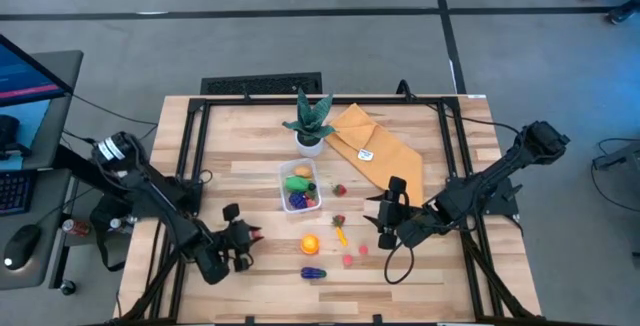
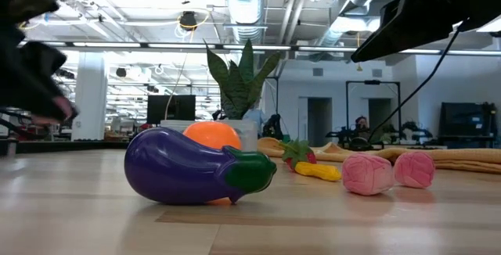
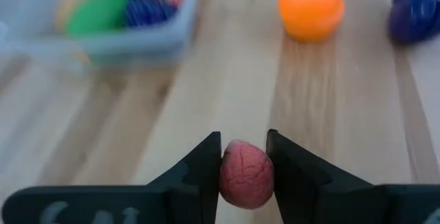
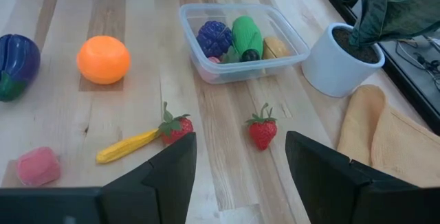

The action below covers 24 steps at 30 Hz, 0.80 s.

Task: Pick and placing Produce into tupperware
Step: Put the left peach into the transparent bin

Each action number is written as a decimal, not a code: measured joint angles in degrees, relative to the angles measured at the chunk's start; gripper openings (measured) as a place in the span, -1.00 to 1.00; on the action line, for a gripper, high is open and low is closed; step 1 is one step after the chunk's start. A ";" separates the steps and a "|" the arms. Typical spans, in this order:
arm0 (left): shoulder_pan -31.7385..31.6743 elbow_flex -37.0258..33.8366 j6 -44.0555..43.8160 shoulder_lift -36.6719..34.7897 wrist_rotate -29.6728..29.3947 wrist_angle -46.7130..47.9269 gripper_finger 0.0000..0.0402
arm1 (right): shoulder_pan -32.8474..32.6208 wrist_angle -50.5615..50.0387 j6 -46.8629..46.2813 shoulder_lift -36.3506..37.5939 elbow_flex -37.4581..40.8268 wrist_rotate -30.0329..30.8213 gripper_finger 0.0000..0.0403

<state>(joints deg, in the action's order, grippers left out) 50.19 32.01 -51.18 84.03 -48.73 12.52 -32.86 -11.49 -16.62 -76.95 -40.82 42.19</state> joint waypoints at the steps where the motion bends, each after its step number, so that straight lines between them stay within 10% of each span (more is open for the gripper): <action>1: -0.77 0.01 1.56 -0.78 -0.63 -0.45 -0.51 | 0.00 0.00 0.00 0.00 0.00 0.00 0.08; 24: -26.76 0.09 41.40 -5.79 2.39 -20.31 -0.51 | 0.00 -0.27 0.11 0.00 -0.02 -0.04 0.08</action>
<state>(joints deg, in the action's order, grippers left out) 23.43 32.10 -9.78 78.24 -46.34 -7.78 -32.86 -11.76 -16.51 -76.95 -40.84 42.15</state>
